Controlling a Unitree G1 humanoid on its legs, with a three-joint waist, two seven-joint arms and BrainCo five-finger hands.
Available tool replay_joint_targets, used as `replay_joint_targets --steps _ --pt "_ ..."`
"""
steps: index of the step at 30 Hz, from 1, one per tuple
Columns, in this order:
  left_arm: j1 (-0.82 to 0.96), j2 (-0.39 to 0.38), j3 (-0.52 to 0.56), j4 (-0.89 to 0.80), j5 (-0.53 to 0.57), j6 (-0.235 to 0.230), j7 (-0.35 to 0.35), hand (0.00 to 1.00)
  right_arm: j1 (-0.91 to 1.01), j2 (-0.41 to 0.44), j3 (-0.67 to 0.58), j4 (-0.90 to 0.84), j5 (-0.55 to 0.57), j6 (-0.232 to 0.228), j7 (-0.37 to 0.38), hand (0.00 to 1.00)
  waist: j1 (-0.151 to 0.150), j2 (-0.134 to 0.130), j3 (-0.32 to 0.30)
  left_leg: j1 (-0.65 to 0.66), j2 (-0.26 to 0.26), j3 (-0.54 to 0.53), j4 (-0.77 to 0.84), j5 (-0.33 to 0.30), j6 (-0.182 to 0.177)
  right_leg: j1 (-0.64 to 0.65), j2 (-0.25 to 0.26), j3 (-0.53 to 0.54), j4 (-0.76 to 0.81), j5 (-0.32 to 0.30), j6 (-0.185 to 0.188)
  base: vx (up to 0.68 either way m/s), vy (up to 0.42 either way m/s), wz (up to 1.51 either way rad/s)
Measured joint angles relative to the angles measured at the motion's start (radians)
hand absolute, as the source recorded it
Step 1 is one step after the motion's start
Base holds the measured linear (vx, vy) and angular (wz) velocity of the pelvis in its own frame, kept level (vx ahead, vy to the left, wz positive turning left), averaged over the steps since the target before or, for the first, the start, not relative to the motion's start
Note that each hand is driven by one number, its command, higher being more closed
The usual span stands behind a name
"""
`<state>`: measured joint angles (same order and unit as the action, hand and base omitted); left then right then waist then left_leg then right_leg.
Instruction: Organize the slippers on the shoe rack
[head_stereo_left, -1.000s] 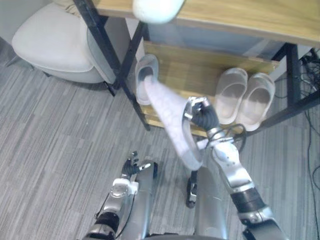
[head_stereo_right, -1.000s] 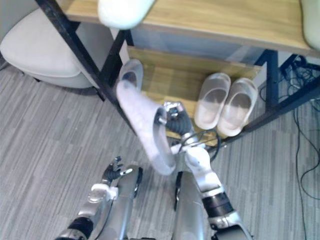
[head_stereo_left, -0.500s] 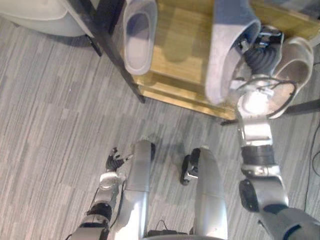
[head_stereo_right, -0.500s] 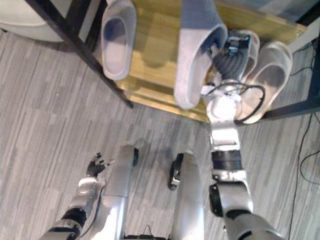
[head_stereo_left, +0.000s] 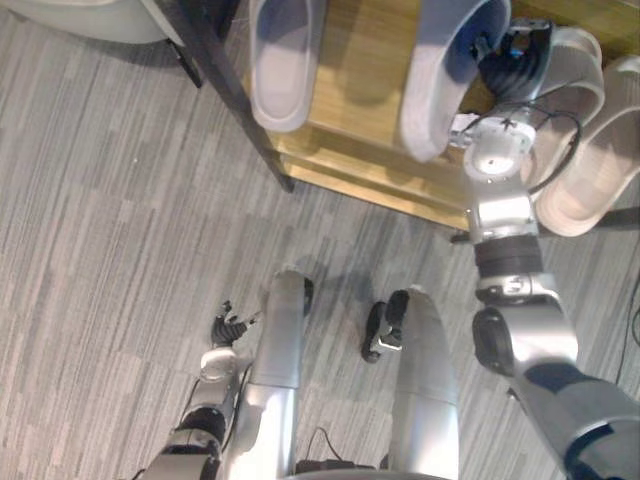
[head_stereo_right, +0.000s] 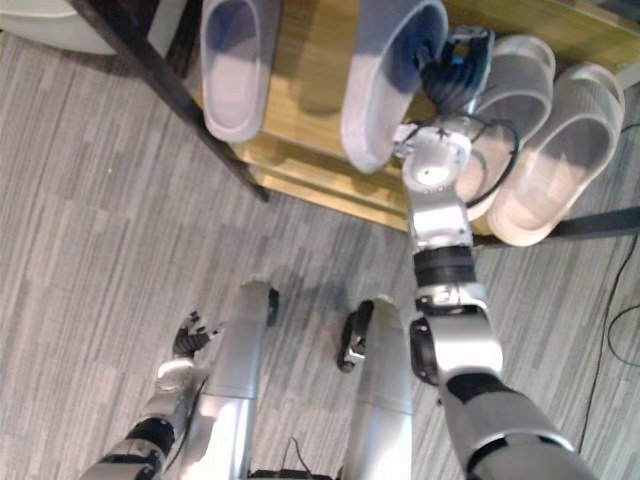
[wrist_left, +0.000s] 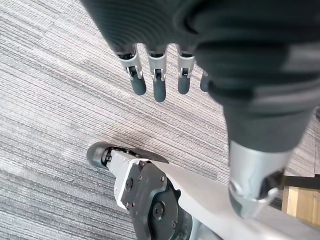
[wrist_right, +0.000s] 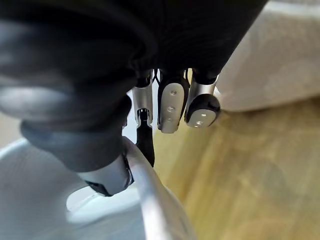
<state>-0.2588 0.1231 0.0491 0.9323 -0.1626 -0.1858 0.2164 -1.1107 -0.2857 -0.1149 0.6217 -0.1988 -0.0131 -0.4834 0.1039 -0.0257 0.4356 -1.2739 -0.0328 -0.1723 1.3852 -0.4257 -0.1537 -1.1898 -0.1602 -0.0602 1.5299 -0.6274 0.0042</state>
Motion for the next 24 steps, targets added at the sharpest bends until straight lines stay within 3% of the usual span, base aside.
replay_joint_targets --steps 3,4,12,24 --pt "-0.003 -0.001 -0.005 0.012 -0.018 0.000 0.003 0.00 -0.030 0.000 0.003 0.050 0.000 0.008 0.003 1.00 0.003 0.004 -0.006 -0.007 0.000 -0.008 0.000 0.002 -0.003 -0.002 -0.005 -0.013 0.003 -0.004 -0.009 0.00 -0.031 0.09" --pt "-0.002 -0.003 -0.008 0.023 -0.019 0.001 0.005 0.00 -0.031 0.000 0.002 0.069 0.000 0.008 0.002 0.00 0.003 0.007 -0.023 -0.018 -0.002 -0.012 0.000 0.003 -0.006 -0.011 -0.008 -0.019 0.004 -0.006 -0.013 0.01 -0.024 0.15" --pt "-0.002 -0.009 -0.014 0.033 -0.036 0.001 0.018 0.00 -0.073 0.001 0.042 0.142 0.010 0.010 0.003 0.00 0.008 0.011 -0.035 -0.029 -0.006 -0.024 -0.001 0.008 -0.014 -0.017 -0.013 -0.034 0.010 -0.010 -0.020 0.00 -0.010 0.03" --pt "-0.002 -0.017 -0.002 0.058 -0.036 0.000 0.037 0.00 -0.073 0.029 0.039 0.138 0.173 -0.036 0.013 0.00 0.010 0.013 -0.080 -0.038 0.002 -0.021 -0.013 0.012 -0.022 -0.029 -0.012 -0.035 0.001 -0.008 -0.024 0.00 0.000 0.00"
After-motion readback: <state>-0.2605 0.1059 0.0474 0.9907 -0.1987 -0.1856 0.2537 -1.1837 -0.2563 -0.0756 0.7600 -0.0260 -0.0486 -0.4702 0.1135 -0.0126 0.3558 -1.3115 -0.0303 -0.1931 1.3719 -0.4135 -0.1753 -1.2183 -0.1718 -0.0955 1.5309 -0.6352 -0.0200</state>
